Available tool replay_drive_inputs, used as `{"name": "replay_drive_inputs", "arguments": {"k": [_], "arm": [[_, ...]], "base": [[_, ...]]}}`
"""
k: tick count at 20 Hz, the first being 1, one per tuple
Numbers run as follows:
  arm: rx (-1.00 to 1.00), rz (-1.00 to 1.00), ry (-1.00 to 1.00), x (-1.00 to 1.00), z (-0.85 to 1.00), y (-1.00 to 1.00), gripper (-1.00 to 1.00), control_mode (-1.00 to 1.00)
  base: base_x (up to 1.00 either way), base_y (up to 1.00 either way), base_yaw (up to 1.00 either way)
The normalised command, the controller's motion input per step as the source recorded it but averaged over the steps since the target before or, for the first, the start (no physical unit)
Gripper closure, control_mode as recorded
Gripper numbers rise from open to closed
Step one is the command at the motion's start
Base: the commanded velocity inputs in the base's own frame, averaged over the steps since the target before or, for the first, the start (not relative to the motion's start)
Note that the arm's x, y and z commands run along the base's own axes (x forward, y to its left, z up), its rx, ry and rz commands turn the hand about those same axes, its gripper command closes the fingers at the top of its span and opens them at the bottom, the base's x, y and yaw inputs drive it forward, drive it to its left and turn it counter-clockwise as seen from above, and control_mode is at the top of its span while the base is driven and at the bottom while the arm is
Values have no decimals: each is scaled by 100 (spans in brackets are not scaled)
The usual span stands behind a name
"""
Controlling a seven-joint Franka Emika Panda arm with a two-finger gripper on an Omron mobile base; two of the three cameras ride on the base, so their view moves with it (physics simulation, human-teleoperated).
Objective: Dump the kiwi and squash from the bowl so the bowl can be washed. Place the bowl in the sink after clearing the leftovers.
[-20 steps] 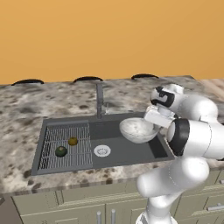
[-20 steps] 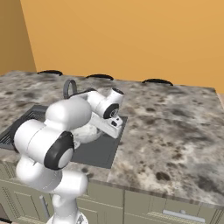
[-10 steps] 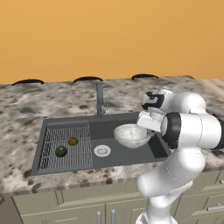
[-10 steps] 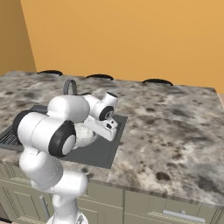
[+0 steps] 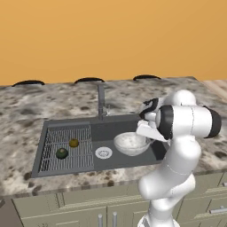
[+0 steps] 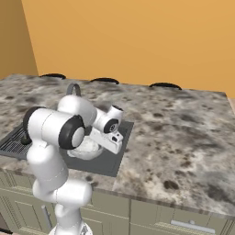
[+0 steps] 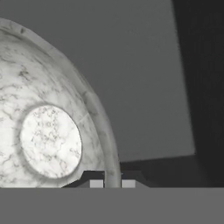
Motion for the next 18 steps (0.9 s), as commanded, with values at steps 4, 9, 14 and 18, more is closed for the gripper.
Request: {"name": "replay_drive_inputs", "arguments": {"k": [4,9,14,18], "arm": [[-1,0,1,20,-44,2,100,-100],[-7,0,0,31,-34,6,100,-100],[-10,0,1,31,-48,10,100,-100],[-10,0,1,12,-61,20,100,-100]], "base": [[0,0,0],[0,0,0],[0,0,0],[0,0,0]]}}
